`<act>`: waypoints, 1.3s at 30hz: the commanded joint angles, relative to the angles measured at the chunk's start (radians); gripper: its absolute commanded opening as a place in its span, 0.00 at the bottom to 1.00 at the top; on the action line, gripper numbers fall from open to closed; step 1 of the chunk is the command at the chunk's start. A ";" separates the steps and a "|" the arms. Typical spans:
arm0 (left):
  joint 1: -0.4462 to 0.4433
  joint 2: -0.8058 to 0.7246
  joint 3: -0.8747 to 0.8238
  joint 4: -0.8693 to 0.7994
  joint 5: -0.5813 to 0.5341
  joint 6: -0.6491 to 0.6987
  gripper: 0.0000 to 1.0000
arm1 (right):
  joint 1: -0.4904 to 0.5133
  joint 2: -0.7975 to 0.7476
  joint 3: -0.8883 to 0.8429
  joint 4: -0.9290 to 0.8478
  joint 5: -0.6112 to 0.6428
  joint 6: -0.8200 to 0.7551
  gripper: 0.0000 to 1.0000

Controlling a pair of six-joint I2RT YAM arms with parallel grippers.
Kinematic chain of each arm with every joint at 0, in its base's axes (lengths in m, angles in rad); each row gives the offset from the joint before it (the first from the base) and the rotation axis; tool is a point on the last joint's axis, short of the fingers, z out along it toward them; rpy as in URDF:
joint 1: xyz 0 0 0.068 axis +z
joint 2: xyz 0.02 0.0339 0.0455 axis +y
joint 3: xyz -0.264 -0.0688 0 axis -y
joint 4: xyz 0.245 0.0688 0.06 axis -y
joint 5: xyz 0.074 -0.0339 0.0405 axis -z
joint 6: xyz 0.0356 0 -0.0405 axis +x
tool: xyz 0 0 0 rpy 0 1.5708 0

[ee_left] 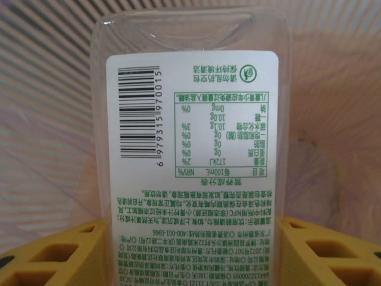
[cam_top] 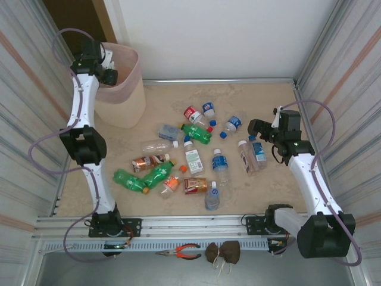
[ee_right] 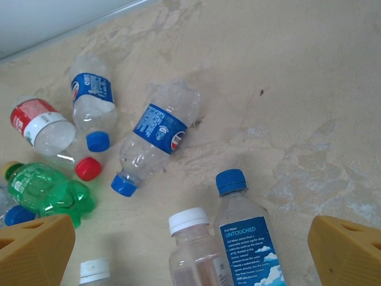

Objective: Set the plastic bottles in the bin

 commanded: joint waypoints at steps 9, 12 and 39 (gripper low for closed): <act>0.018 -0.033 0.036 -0.259 -0.048 0.008 0.44 | 0.031 0.039 0.034 0.041 -0.022 -0.001 0.99; 0.017 -0.051 0.019 -0.312 -0.040 -0.013 0.43 | 0.036 0.042 0.037 0.046 -0.030 -0.004 0.99; 0.058 -0.099 -0.096 -0.322 0.012 -0.113 0.43 | 0.070 0.086 0.052 0.064 -0.027 -0.007 0.99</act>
